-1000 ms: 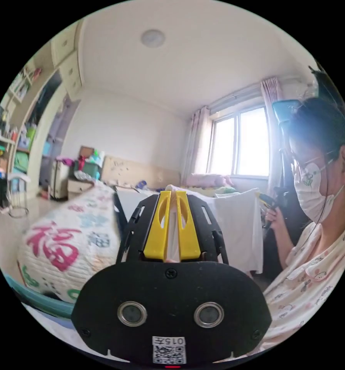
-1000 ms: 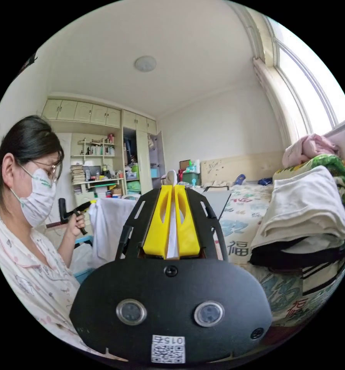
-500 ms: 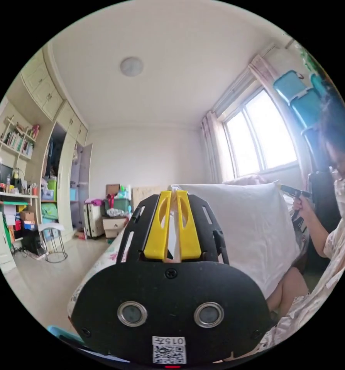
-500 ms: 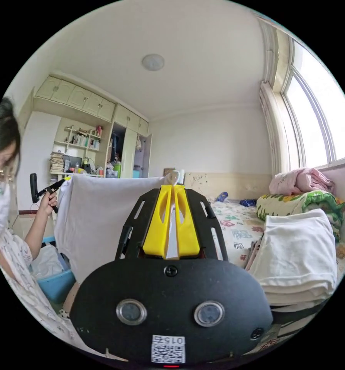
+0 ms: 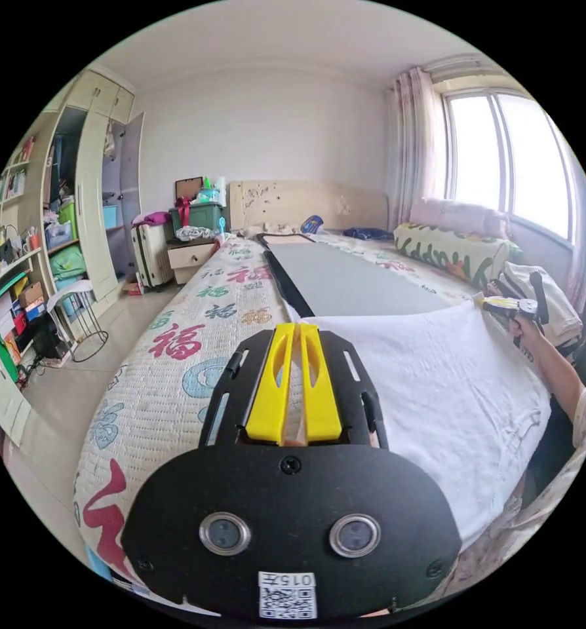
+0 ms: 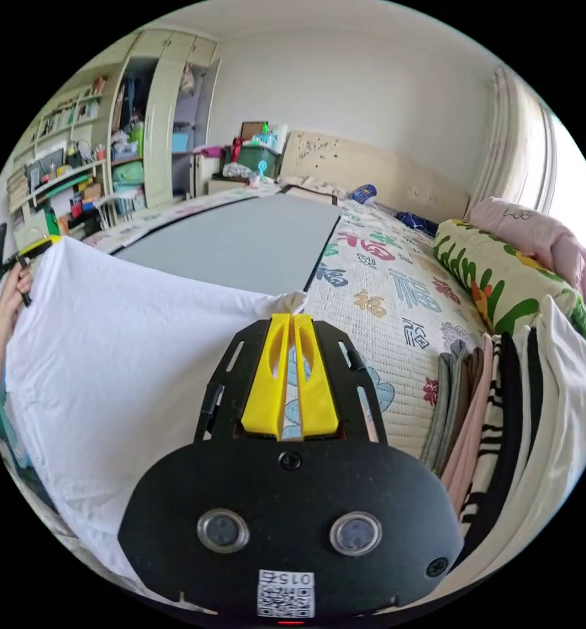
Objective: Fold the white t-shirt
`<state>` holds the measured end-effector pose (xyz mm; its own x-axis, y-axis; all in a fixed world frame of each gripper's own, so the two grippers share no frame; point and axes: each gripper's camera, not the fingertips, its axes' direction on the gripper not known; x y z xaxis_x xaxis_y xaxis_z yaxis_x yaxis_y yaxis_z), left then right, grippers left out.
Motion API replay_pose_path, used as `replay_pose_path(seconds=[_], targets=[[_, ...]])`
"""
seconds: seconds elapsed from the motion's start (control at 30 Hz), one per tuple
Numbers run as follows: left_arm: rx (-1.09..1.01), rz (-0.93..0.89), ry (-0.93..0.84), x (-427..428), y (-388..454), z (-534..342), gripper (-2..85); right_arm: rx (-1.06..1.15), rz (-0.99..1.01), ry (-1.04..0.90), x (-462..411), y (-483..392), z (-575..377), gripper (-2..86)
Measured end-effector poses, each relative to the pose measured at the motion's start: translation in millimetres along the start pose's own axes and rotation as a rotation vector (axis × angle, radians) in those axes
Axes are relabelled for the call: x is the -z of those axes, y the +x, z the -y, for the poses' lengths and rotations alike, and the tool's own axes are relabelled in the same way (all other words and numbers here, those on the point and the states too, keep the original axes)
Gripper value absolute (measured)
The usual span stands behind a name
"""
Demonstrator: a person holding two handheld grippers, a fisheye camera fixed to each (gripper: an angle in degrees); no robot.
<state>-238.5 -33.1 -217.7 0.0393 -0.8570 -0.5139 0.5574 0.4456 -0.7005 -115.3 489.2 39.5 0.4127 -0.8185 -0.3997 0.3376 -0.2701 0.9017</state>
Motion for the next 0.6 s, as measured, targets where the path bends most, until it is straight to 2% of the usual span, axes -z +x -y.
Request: replay_pose_path(seconds=[0.2, 0.3, 0.37, 0.47, 0.53, 0.6], targets=[[-0.053, 0.054, -0.033, -22.4, 23.2, 11.8, 0.1, 0.002, 0.009, -0.099, -46.8, 12.6, 9.2, 2.1], [-0.07, 0.086, -0.026, -3.8, 22.8, 6.8, 0.7, -0.066, -0.064, -0.067, -34.9, 36.6, -9.9, 4.2], [-0.107, 0.07, -0.005, 17.0, 22.3, 0.2, 1.5, -0.068, -0.021, -0.018, -13.1, 48.9, -31.3, 4.0], [-0.264, -0.135, 0.059, 66.9, 37.7, -20.3, 3.4, 0.069, 0.2, 0.093, 41.8, 49.5, -79.2, 4.5], [-0.488, -0.43, 0.077, 111.5, 62.4, -46.0, 6.1, 0.258, 0.479, 0.153, 87.3, 44.3, -121.9, 5.4], [-0.602, -0.582, 0.105, 142.3, 77.1, -65.8, 7.1, 0.406, 0.692, 0.188, 117.3, 41.6, -154.3, 6.4]])
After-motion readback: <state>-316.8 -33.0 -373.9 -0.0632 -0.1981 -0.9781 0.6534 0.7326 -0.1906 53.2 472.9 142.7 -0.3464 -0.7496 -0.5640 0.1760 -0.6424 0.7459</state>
